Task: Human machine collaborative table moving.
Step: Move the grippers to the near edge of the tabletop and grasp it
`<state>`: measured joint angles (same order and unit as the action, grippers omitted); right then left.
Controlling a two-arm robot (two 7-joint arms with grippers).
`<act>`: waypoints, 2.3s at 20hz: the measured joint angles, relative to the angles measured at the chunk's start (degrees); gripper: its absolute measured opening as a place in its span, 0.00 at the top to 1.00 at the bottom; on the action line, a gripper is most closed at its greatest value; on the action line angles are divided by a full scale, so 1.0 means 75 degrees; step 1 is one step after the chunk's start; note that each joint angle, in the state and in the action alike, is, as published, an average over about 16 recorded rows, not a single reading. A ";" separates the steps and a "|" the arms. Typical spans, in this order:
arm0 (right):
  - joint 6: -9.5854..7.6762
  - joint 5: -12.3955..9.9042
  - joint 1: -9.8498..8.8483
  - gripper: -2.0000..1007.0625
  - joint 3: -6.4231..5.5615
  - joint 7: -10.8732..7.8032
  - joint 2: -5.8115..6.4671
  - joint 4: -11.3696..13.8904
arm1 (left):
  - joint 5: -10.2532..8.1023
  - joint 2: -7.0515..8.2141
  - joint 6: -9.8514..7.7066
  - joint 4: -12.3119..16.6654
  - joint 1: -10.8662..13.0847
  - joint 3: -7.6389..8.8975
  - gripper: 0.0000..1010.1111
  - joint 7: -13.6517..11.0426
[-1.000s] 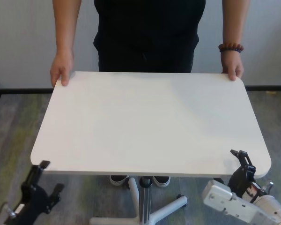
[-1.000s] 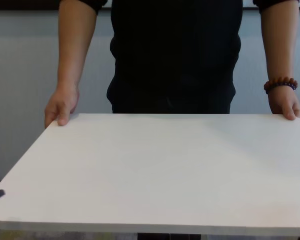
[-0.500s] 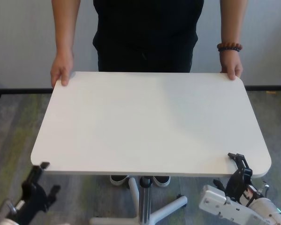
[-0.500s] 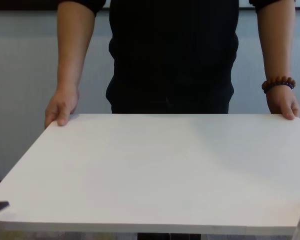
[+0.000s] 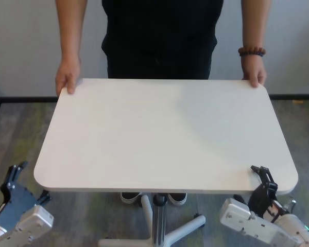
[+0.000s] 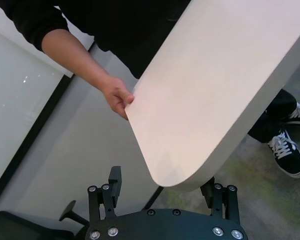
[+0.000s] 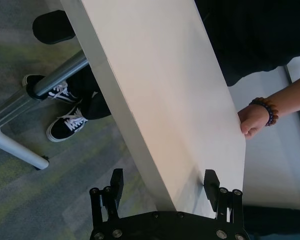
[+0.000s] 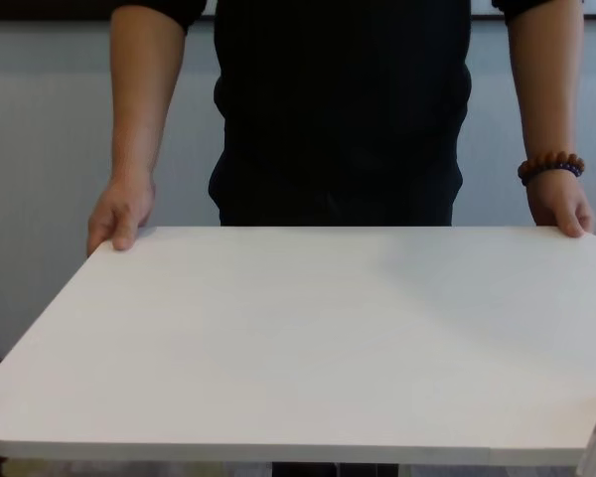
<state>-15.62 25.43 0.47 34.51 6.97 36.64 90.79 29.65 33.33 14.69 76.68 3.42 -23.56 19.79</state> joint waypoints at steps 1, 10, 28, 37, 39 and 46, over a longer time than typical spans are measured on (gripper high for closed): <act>0.0017 -0.0004 -0.0005 0.01 -0.0021 -0.0011 -0.0011 -0.0005 | -0.0060 -0.0040 0.0104 -0.0077 -0.0021 0.0032 0.01 0.0029; 0.0097 0.0013 -0.0074 0.01 -0.0195 -0.0112 -0.0083 -0.0037 | 0.0628 -0.0264 0.0483 -0.0561 -0.0085 -0.0141 0.01 0.0542; 0.0181 0.0179 -0.0165 0.01 -0.0437 -0.0320 -0.0261 -0.0104 | 0.1523 -0.0655 0.0451 -0.0819 -0.0342 -0.0216 0.01 0.0782; 0.0247 0.0252 -0.0229 0.01 -0.0587 -0.0409 -0.0356 -0.0130 | 0.1826 -0.0887 0.0428 -0.0989 -0.0583 -0.0229 0.01 0.0738; 0.0266 0.0270 -0.0245 0.01 -0.0623 -0.0425 -0.0377 -0.0136 | 0.1879 -0.0933 0.0428 -0.1026 -0.0621 -0.0225 0.01 0.0731; 0.0311 0.0350 -0.0297 0.01 -0.0743 -0.0474 -0.0453 -0.0161 | 0.2011 -0.1080 0.0416 -0.1142 -0.0692 -0.0159 0.01 0.0789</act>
<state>-13.28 28.05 -1.76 28.94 3.41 33.24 89.58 44.73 25.23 17.81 68.12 -1.77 -24.75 25.70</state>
